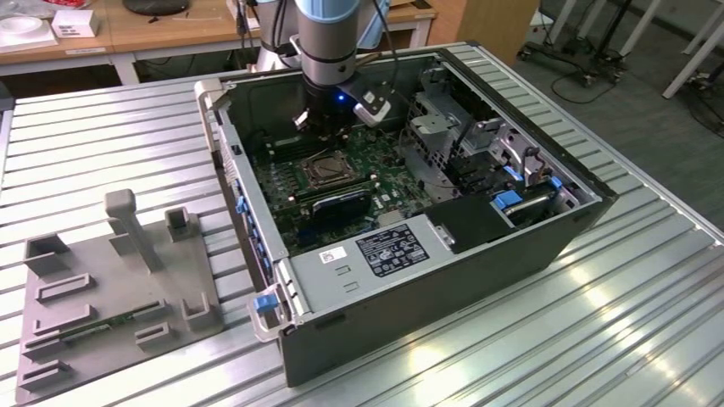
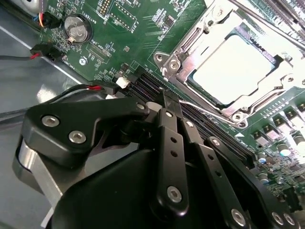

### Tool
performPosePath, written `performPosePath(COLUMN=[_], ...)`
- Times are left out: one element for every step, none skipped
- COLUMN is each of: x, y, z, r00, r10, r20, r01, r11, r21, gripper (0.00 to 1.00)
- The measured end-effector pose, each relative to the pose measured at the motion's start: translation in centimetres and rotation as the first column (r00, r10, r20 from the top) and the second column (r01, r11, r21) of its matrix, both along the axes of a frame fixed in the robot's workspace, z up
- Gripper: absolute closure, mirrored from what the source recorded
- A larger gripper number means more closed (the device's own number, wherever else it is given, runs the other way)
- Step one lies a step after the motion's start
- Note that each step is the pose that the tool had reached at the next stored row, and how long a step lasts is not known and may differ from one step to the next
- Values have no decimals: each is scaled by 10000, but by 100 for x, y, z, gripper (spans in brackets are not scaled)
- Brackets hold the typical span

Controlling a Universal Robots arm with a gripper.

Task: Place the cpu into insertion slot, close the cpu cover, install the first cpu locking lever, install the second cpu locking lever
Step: 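Install the first cpu locking lever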

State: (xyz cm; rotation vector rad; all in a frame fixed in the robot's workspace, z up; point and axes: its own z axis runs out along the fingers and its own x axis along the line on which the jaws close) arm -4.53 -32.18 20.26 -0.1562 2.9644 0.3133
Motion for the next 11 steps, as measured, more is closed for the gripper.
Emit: performPosePath(x=[0,0,0,0,0,0,0,0,0,1,1], y=[0,0,0,0,0,0,0,3,8,14,20], z=[-2,-3,-5,-6,-7,-8,-8,-9,-9,-9,-9], r00=[10000,9999,9997,9994,9991,9987,9983,9981,9980,9980,9980], r10=[77,165,255,343,430,512,587,622,630,632,632], r20=[0,0,1,-1,-1,-1,-1,1,-2,-5,-7], r01=[-77,-165,-255,-343,-430,-512,-587,-622,-630,-632,-633], r11=[10000,9999,9997,9994,9991,9987,9983,9981,9980,9980,9980], r21=[-5,-9,-14,-20,-25,-29,-35,-36,-52,-71,-83], gripper=[89,89,89,89,89,89,89,89,89,89,89])
